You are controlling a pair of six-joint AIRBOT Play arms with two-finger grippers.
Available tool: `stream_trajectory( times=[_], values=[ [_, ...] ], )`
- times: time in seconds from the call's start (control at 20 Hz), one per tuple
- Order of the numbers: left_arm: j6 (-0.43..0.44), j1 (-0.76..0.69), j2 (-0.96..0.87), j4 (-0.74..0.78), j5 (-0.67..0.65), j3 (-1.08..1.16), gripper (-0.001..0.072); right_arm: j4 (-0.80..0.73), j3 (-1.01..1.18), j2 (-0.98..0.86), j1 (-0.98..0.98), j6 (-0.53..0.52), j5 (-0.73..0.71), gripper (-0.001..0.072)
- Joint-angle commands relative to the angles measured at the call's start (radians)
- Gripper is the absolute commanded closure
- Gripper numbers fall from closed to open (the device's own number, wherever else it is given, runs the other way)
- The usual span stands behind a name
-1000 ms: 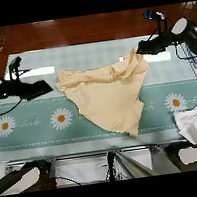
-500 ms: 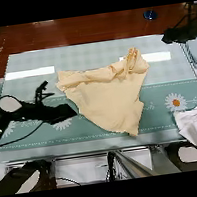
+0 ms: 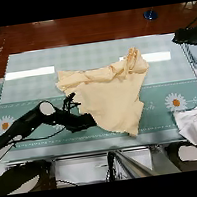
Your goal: Fold the shirts.
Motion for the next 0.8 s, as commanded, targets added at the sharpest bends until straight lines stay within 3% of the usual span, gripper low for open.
stream_trajectory(
  times=[0.0,0.45,0.55,0.7,0.75],
  values=[
    [0.016,-0.035,-0.082,-0.056,0.061,0.009,-0.0009,0.005,0.0,0.001,-0.003,0.001,-0.006,0.0272],
    [0.019,-0.11,-0.277,-0.071,0.06,0.223,0.0,0.005,0.0,0.001,-0.003,0.002,-0.008,0.0272],
    [-0.014,-0.135,-0.329,-0.071,0.053,0.269,0.0174,0.005,0.0,0.001,-0.003,0.002,-0.007,0.0272],
    [-0.01,-0.154,-0.376,-0.087,0.05,0.306,0.0592,0.005,0.0,0.001,-0.003,0.002,-0.005,0.0272],
    [0.0,-0.154,-0.378,-0.086,0.049,0.307,0.063,0.005,0.0,0.001,-0.003,0.002,-0.004,0.0272]
  ],
)
